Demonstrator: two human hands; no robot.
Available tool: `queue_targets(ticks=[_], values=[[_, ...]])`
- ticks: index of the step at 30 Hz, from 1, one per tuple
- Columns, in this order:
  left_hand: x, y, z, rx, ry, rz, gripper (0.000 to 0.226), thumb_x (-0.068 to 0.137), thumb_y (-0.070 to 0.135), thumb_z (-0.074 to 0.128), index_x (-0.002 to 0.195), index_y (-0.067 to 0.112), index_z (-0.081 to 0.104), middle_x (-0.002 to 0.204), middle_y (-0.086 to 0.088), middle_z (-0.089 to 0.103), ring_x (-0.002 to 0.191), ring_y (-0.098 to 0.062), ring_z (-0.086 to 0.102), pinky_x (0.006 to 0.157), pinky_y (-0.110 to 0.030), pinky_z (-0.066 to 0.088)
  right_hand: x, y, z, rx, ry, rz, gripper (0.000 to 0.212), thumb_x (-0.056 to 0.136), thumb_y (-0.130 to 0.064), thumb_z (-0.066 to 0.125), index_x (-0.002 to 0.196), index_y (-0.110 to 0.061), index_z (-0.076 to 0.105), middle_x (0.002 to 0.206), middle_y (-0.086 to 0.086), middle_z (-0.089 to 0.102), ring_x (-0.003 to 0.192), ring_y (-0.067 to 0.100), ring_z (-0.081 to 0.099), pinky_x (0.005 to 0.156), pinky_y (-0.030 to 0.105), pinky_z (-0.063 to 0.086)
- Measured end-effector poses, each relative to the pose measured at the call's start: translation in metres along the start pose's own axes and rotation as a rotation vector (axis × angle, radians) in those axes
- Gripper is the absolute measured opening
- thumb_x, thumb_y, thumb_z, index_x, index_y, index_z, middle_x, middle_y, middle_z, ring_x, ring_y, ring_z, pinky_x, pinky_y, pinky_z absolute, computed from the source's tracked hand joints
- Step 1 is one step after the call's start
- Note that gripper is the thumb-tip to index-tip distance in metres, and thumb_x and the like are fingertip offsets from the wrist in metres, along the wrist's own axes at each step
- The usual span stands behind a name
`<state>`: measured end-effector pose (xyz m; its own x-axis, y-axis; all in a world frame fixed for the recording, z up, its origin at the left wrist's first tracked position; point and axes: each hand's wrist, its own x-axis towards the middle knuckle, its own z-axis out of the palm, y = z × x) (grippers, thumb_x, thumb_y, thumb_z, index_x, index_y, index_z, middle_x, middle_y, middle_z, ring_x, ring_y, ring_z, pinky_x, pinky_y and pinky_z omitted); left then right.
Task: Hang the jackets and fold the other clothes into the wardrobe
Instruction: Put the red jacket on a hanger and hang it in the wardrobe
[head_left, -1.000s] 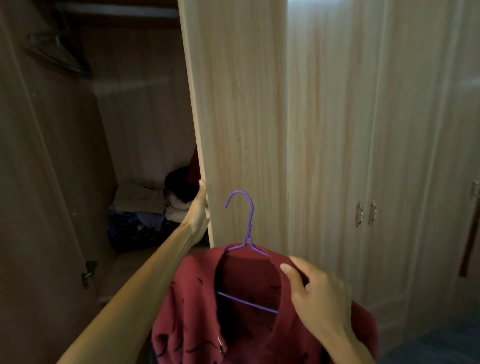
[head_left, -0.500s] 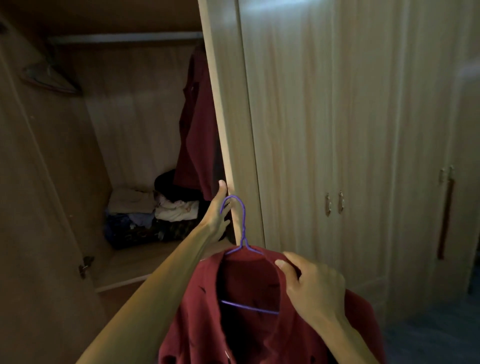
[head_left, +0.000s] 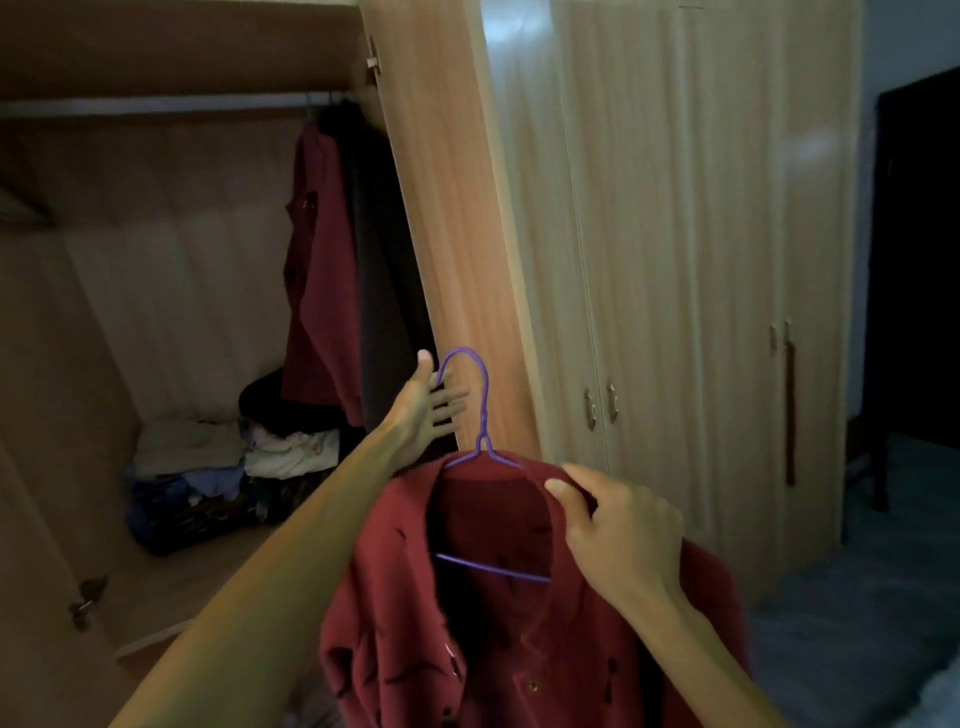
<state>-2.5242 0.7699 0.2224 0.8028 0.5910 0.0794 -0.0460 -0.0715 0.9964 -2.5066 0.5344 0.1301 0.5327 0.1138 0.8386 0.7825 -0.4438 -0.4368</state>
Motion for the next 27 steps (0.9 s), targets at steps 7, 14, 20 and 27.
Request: queue_targets(ticks=[7, 14, 20, 27], values=[[-0.003, 0.029, -0.054, 0.102, 0.179, 0.125, 0.062, 0.097, 0.054, 0.023, 0.135, 0.011, 0.044, 0.102, -0.008, 0.065, 0.098, -0.025, 0.061, 0.091, -0.039, 0.043, 0.038, -0.018, 0.011, 0.055, -0.03, 0.004, 0.02, 0.081, -0.041, 0.063, 0.092, -0.028, 0.074, 0.066, -0.004, 0.07, 0.057, 0.024, 0.065, 0.05, 0.023, 0.04], [-0.003, 0.07, -0.117, 0.155, 0.413, 0.275, 0.051, 0.1, 0.045, 0.03, 0.129, 0.009, 0.051, 0.106, -0.01, 0.064, 0.101, -0.026, 0.06, 0.09, -0.038, 0.044, 0.097, -0.065, 0.035, 0.122, -0.048, -0.087, 0.02, 0.087, -0.041, 0.063, 0.1, -0.03, 0.072, 0.08, -0.001, 0.073, 0.075, 0.028, 0.067, 0.061, 0.031, 0.044], [0.011, 0.103, -0.182, 0.102, 0.623, 0.433, 0.03, 0.099, 0.037, 0.039, 0.108, 0.017, 0.059, 0.102, -0.011, 0.065, 0.09, -0.021, 0.061, 0.069, -0.026, 0.045, 0.159, -0.123, 0.076, 0.135, -0.073, -0.176, 0.025, 0.092, -0.044, 0.052, 0.103, -0.029, 0.069, 0.085, 0.004, 0.072, 0.085, 0.034, 0.064, 0.065, 0.034, 0.043], [0.054, 0.144, -0.27, 0.212, 0.732, 0.577, 0.027, 0.096, 0.036, 0.044, 0.084, 0.021, 0.063, 0.083, -0.003, 0.067, 0.093, -0.026, 0.064, 0.092, -0.043, 0.049, 0.223, -0.206, 0.153, 0.123, -0.072, -0.223, 0.027, 0.093, -0.047, 0.048, 0.105, -0.032, 0.066, 0.094, 0.002, 0.071, 0.091, 0.031, 0.063, 0.069, 0.033, 0.042]])
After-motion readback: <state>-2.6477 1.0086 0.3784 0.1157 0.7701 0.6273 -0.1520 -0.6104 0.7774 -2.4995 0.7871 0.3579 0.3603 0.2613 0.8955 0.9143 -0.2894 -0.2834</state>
